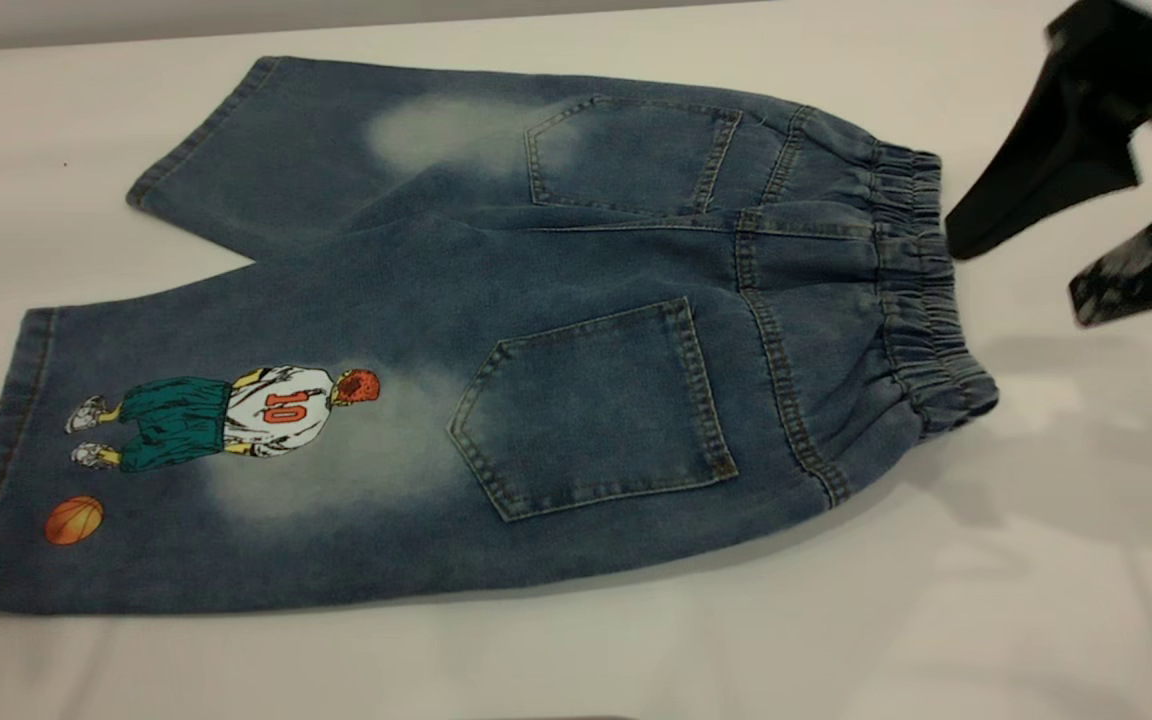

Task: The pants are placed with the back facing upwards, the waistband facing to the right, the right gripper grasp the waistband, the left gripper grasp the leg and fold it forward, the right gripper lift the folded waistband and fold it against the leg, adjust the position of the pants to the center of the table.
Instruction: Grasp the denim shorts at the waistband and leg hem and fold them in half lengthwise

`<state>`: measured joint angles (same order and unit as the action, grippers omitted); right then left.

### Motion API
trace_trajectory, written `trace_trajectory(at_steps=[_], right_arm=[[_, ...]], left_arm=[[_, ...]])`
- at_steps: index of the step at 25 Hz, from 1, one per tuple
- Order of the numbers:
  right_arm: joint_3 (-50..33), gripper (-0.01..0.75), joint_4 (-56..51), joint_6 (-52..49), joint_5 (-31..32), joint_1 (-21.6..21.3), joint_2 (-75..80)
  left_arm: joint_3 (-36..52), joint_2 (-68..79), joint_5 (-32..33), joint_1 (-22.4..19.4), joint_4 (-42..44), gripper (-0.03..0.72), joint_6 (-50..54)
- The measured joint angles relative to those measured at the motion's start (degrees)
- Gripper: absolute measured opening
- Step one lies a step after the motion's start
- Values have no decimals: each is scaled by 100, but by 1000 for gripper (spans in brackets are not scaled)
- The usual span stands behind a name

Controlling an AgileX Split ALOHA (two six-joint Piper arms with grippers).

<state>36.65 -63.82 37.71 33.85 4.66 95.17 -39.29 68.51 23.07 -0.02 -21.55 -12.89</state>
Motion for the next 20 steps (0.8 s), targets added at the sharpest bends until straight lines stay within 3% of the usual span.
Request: trace_trajectory(at_steps=[20], right_arm=[[46, 525, -2096, 2056, -557, 0, 1817]], left_arm=[[0, 4, 0, 0, -50, 482, -31]])
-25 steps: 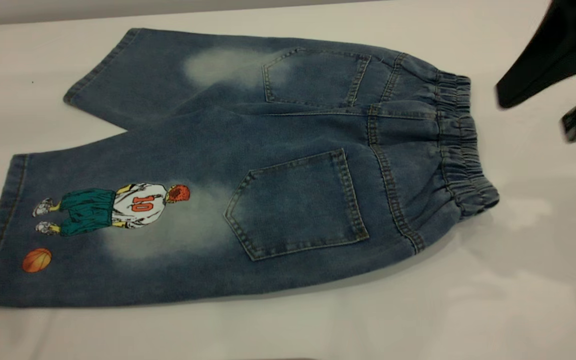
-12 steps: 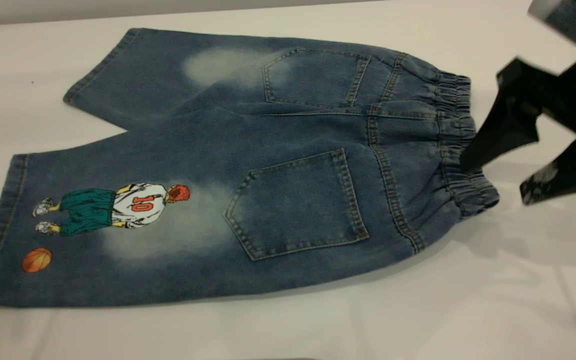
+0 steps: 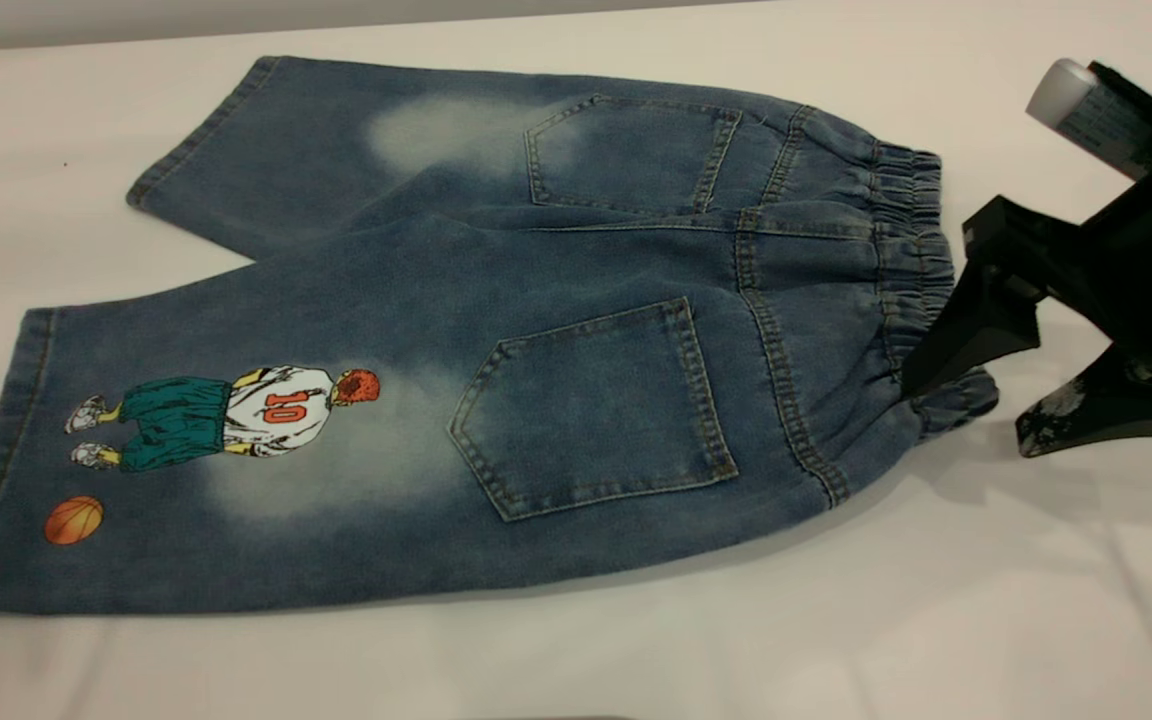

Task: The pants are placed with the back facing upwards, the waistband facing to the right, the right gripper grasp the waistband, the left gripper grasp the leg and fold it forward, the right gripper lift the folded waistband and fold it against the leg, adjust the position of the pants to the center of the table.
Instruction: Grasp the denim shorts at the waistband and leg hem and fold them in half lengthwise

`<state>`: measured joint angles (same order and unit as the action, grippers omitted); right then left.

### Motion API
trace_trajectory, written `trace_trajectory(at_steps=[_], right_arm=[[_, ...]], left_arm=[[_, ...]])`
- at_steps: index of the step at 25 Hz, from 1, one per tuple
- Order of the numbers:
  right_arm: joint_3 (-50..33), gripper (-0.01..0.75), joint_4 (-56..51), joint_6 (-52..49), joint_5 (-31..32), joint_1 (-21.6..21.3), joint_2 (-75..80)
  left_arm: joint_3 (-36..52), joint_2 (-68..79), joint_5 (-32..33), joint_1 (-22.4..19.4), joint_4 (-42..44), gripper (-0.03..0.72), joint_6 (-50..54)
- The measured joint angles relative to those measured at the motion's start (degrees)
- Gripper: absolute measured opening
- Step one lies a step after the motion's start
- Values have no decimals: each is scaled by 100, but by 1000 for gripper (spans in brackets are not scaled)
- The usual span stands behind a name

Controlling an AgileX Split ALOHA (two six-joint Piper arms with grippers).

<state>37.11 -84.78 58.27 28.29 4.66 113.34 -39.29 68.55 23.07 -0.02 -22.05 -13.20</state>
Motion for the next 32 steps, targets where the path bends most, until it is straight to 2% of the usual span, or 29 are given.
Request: trace_trajectory(at_steps=[6, 9, 11, 15, 17, 19, 23, 28, 32], right_arm=[[6, 524, -1122, 1014, -42, 0, 208], [18, 475, -1354, 1245, -42, 0, 321], [18, 391, -1423, 1278, -36, 0, 374], [22, 118, -1495, 1380, 27, 0, 386], [24, 48, -1495, 1402, 70, 0, 386], [29, 35, -1489, 1447, 114, 0, 380], [29, 34, -1489, 1676, 295, 0, 380], [29, 34, -1508, 1883, 427, 0, 380], [29, 34, -1512, 1980, 443, 0, 380]], left_arm=[[0, 0, 0, 0, 0, 482, 0], [0, 0, 0, 0, 0, 482, 0], [0, 0, 0, 0, 0, 482, 0], [0, 0, 12, 0, 0, 482, 0], [0, 8, 93, 0, 0, 482, 0], [-6, 85, 278, 0, 0, 482, 21], [-6, 404, 1074, 0, 112, 482, 180], [-6, 962, 1802, 0, 993, 482, 1187], [-6, 1465, 1937, 0, 1824, 482, 2090]])
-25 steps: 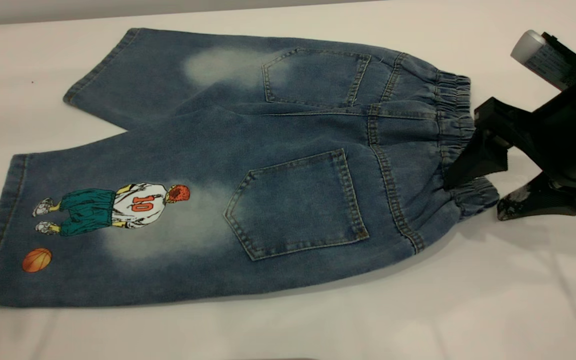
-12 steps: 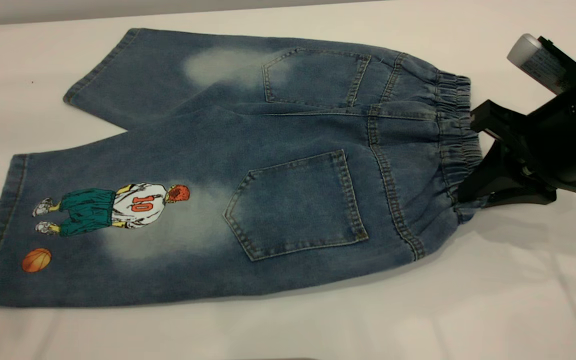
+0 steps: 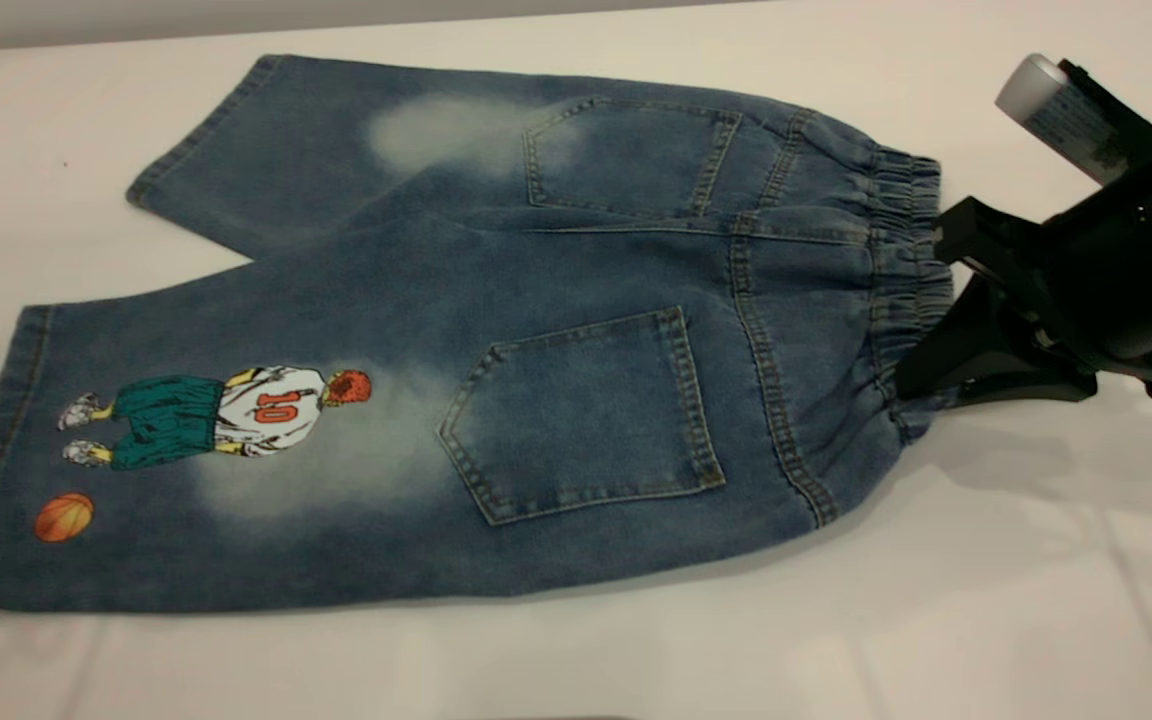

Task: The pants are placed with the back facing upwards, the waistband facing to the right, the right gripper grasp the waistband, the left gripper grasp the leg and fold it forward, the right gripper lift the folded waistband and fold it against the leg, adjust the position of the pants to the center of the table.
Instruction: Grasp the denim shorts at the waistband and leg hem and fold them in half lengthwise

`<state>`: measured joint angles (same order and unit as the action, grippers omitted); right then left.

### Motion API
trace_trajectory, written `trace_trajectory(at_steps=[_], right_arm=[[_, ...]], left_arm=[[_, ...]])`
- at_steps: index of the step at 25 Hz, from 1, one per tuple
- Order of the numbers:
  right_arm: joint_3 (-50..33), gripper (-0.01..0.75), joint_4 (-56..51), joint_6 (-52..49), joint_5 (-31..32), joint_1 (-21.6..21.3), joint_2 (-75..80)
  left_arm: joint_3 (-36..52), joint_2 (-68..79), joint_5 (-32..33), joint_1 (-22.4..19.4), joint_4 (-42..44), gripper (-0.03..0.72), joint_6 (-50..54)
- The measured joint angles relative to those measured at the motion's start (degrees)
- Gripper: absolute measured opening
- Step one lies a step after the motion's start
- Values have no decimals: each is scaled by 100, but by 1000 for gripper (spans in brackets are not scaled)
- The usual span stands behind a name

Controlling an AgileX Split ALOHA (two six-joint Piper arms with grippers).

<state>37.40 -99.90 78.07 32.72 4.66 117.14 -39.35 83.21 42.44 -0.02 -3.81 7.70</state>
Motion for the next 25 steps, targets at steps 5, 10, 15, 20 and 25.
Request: trace_trajectory(at_steps=[5, 10, 15, 20, 25], right_arm=[[0, 34, -109, 126, 35, 0, 0], [0, 36, -186, 167, 71, 0, 0], [0, 37, -210, 167, 99, 0, 0], [0, 37, -235, 167, 113, 0, 0], [0, 37, -251, 174, 115, 0, 0]], left_arm=[[44, 668, -401, -5, 165, 482, 261], [129, 1323, -887, -5, 305, 482, 272], [134, 1810, -1130, -5, 381, 482, 272], [140, 2224, -1199, -5, 431, 482, 272], [140, 2579, -1475, -5, 448, 482, 218]])
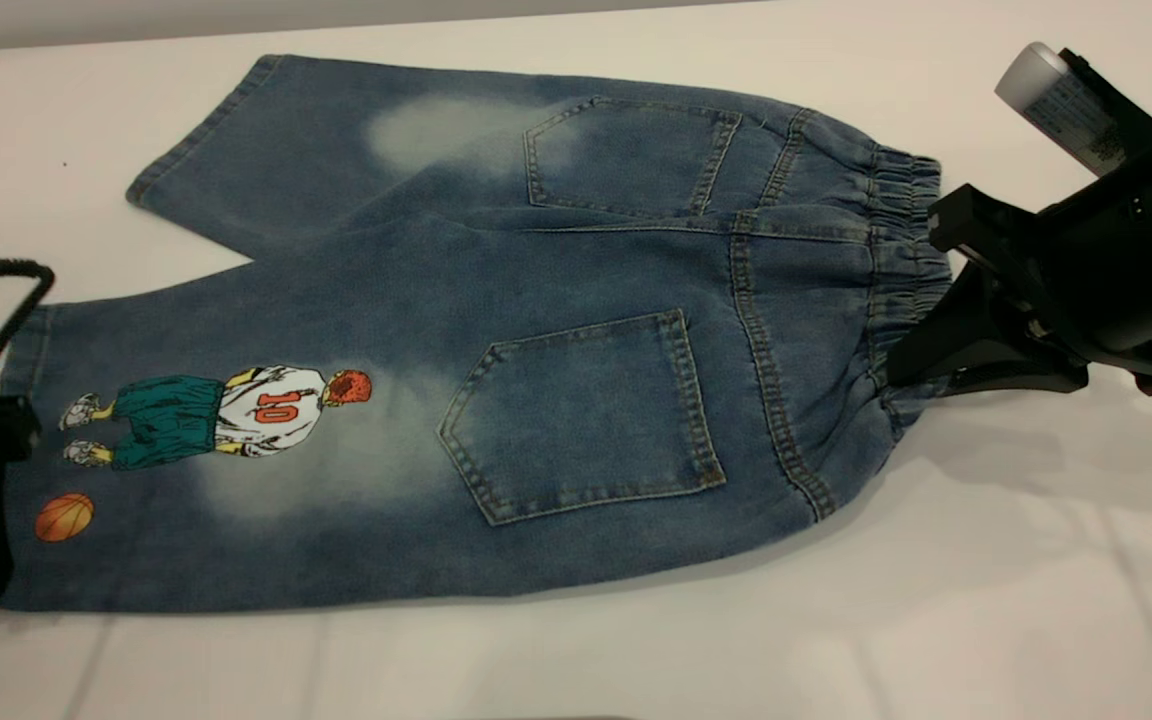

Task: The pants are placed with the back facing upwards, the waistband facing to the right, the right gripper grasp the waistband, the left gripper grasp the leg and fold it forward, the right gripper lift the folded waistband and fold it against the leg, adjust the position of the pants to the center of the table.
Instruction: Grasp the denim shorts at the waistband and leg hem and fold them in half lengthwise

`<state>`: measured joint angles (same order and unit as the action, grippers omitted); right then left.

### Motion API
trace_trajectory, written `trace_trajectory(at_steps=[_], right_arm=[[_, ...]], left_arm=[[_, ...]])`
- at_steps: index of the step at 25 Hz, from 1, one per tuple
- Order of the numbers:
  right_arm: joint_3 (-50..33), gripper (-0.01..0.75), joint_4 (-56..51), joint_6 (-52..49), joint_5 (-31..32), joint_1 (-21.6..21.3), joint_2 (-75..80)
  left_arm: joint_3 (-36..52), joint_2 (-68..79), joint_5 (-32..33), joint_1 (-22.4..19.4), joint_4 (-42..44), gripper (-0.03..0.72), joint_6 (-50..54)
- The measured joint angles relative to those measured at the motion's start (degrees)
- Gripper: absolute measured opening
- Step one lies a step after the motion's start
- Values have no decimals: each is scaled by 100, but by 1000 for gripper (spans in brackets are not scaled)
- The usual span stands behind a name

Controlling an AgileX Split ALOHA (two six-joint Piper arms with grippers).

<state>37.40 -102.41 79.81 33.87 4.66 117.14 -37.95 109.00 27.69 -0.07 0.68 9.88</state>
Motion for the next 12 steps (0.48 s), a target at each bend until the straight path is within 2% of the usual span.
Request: trace_trajectory(at_steps=[7, 12], right_arm=[[0, 39, 0, 13, 5, 0, 0], [0, 43, 0, 14, 5, 0, 0]], left_arm=[[0, 320, -434, 0, 21, 482, -37], [0, 326, -489, 0, 110, 482, -56]])
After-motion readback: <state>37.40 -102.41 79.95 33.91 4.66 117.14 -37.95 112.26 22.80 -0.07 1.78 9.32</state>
